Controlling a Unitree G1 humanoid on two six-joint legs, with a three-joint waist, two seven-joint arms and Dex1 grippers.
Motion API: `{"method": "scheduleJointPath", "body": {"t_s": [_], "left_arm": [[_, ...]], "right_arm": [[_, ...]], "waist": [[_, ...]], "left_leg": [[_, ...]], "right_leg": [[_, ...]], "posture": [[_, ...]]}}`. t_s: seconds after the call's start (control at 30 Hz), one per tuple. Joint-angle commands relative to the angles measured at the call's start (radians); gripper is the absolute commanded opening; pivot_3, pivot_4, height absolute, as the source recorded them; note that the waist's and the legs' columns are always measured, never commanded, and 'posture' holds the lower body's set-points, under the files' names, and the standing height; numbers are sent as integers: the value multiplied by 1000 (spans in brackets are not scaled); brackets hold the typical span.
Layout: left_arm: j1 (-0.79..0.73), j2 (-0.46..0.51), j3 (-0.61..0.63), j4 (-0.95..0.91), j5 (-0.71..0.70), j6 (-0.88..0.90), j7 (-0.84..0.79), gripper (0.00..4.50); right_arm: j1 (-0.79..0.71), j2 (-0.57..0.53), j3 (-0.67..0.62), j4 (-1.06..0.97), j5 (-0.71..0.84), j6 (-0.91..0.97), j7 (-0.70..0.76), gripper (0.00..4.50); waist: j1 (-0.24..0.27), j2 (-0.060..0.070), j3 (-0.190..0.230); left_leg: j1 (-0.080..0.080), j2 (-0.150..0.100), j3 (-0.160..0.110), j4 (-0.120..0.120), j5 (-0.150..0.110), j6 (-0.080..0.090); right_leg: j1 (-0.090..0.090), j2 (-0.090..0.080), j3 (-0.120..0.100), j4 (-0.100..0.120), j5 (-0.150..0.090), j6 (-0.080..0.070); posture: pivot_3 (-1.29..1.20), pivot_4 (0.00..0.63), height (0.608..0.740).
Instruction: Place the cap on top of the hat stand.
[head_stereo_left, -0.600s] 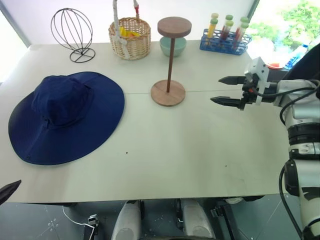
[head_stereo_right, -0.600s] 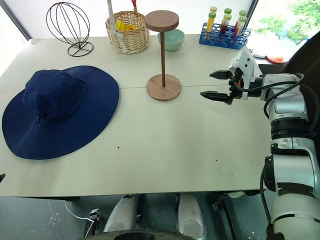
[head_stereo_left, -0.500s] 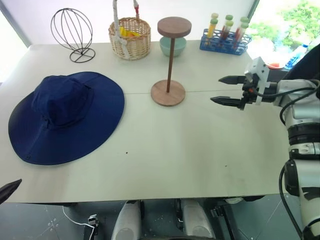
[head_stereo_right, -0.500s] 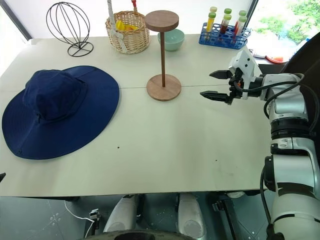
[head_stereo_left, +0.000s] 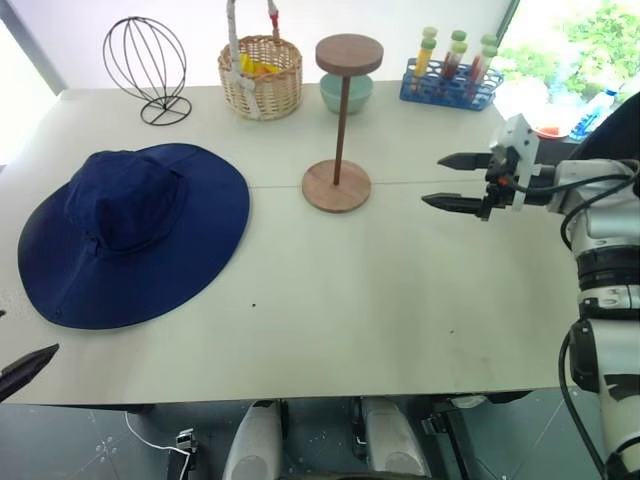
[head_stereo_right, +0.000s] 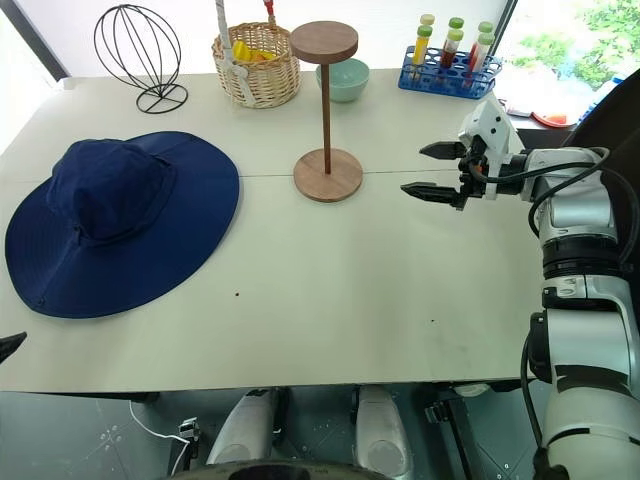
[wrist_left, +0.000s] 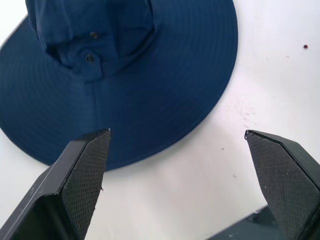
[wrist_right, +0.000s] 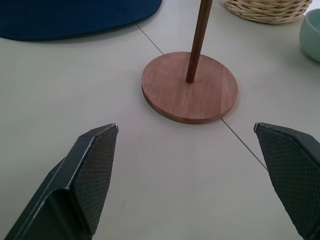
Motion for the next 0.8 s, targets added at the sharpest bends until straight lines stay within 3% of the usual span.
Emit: {"method": "scheduleJointPath", "body": {"t_s": [0.03,0.23,0.37,0.53,0.8], "left_arm": [[15,19,-49,-57,133,-126,8,4500],[32,26,-217,-92,422,-356,60,4500],[-35,-1,-348,-120,541,-369,168,4500],[-141,-72,-482,-154,702,-346,342,4500],[-109,-125,-668,-164,890,-404,420,4500]], "right_arm": [[-49,-36,-35,-157,83,123,44,4463],[30,-98,-59,-579,330,504,95,4463],[68,-113,-108,-762,477,685,35,4463],[101,-132,-159,-868,577,802,-59,4463],[111,-156,-200,-899,648,870,-171,4463]], "waist": [[0,0,0],[5,2,1],[8,2,0],[9,1,0],[10,-1,-1]], "left_leg": [[0,0,0,0,0,0],[0,1,1,-1,0,0],[0,1,1,0,0,0],[0,2,3,2,0,0],[0,2,4,2,0,0]], "right_leg": [[0,0,0,0,0,0],[-1,1,2,0,0,0],[-1,1,2,0,0,0],[0,0,2,0,1,-1],[0,1,2,1,1,-1]], "posture": [[0,150,740],[0,150,740],[0,150,740],[0,150,740],[0,150,740]]}}
